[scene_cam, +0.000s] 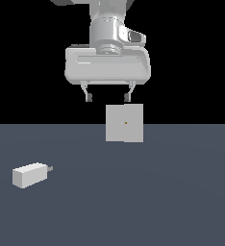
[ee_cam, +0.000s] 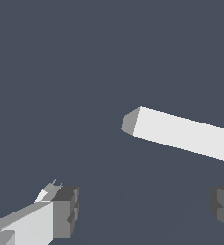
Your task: Plug the charger into the wall socket.
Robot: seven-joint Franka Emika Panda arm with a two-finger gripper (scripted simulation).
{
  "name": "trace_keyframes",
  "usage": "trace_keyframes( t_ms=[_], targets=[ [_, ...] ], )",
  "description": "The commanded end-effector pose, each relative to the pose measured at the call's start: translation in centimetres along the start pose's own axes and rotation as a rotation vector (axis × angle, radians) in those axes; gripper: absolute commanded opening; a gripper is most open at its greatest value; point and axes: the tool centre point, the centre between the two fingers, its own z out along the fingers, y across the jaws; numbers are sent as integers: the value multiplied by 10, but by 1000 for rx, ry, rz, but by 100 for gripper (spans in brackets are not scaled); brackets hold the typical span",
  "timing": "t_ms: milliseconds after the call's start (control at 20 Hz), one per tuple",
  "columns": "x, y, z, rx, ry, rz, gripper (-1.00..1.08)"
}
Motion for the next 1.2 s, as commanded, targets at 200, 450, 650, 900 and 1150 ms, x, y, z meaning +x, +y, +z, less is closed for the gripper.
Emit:
trace_keyframes(
  t_ms=[200,450,650,900,1150],
  targets=[
    [-2,-1,1,-1,3,7,100],
    [-9,-7,6,-3,13,37,100],
    [-19,-16,12,-6,27,75,100],
    [-34,-30,23,-11,50,138,100],
    [-49,-47,35,-17,76,209,100]
  ],
)
